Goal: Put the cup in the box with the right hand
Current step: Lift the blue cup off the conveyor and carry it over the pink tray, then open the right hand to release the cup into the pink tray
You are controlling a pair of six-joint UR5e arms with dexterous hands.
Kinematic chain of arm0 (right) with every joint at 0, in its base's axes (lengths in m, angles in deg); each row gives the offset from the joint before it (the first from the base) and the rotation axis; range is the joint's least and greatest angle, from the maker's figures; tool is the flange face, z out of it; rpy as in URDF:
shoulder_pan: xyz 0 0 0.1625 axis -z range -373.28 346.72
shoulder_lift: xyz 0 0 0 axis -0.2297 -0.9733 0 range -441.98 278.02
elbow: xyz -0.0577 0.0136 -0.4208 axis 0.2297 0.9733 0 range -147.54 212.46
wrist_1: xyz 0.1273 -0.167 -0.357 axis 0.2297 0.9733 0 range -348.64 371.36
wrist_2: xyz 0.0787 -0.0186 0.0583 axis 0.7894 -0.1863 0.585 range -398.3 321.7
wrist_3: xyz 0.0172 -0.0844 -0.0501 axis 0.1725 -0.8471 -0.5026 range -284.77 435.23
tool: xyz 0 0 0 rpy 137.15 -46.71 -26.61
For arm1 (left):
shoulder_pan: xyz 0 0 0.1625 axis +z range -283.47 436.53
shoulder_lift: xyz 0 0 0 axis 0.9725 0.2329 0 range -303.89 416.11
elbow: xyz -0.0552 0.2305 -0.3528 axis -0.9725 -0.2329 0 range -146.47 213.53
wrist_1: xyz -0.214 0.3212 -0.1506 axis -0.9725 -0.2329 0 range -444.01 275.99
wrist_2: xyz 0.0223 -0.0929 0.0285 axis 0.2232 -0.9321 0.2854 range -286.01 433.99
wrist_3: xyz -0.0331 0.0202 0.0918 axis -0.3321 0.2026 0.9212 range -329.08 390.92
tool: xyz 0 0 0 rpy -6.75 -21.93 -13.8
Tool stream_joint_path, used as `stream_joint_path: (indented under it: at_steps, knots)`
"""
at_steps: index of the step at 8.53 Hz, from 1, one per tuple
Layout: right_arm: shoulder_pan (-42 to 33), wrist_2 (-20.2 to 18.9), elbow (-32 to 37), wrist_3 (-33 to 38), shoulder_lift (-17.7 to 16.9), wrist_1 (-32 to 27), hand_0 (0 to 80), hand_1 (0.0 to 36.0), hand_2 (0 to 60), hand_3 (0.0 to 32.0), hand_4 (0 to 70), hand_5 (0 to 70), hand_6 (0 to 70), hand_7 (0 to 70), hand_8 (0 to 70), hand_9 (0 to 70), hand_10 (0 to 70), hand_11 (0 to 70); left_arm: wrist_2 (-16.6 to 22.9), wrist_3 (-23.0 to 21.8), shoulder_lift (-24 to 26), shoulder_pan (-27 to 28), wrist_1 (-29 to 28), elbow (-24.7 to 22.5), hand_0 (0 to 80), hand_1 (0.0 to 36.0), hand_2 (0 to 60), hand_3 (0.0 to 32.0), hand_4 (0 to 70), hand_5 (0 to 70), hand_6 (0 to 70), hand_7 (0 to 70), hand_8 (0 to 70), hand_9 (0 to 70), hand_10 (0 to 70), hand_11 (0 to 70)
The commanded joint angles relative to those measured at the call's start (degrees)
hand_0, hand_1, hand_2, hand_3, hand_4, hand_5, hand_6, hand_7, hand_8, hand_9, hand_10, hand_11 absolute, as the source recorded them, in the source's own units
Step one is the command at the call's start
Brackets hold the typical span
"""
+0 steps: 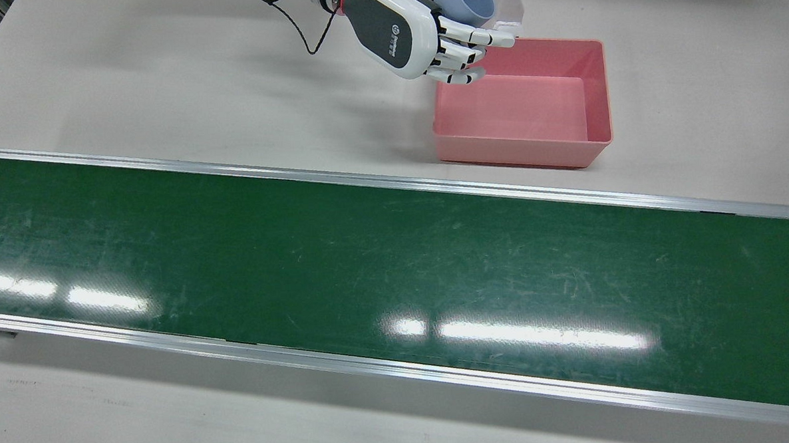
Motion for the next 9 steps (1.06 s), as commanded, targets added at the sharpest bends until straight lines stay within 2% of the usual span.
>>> stream_joint_path:
  at_steps: [1,2,3,5,8,9]
  knots:
    - [1.0,0.3,0.3,-0.4,0.1,-0.3,44.5,14.6,19.3,0.0,0.0,6.4,11.7,44.6,18.5,33.7,5.8,10.0,0.0,0.0,0.0,0.0,0.0,0.0,0.0,0.0,0.0,0.0,0.0,0.0,0.0,0.0,0.0,0.0,0.0,0.0]
    - [1.2,0.3,0.3,-0.4,0.1,-0.3,45.1,16.6,19.8,0.0,0.0,3.9,3.5,12.8,0.9,3.6,0.0,0.0,0.0,0.0,0.0,0.0,0.0,0.0,0.0,0.0,0.0,0.0,0.0,0.0,0.0,0.0,0.0,0.0,0.0,0.0]
    - [1.6,0.3,0.3,-0.4,0.1,-0.3,45.3,17.3,19.6,0.0,0.0,2.6,0.0,0.0,0.0,0.0,0.0,0.0,0.0,0.0,0.0,0.0,0.0,0.0,0.0,0.0,0.0,0.0,0.0,0.0,0.0,0.0,0.0,0.0,0.0,0.0]
    - [1.8,0.4,0.3,-0.2,0.0,-0.4,44.1,14.2,10.3,0.0,0.0,2.0,0.0,0.0,0.0,0.0,0.0,0.0,0.0,0.0,0.0,0.0,0.0,0.0,0.0,0.0,0.0,0.0,0.0,0.0,0.0,0.0,0.0,0.0,0.0,0.0]
    - [1.6,0.3,-0.4,0.6,-0.3,-0.1,43.6,13.5,9.8,0.0,0.0,2.2,0.0,0.0,0.0,0.0,0.0,0.0,0.0,0.0,0.0,0.0,0.0,0.0,0.0,0.0,0.0,0.0,0.0,0.0,0.0,0.0,0.0,0.0,0.0,0.0]
    - [-1.9,-0.2,-2.2,3.2,-0.6,0.3,43.9,13.6,9.8,0.0,0.0,2.3,0.0,0.0,0.0,0.0,0.0,0.0,0.0,0.0,0.0,0.0,0.0,0.0,0.0,0.0,0.0,0.0,0.0,0.0,0.0,0.0,0.0,0.0,0.0,0.0]
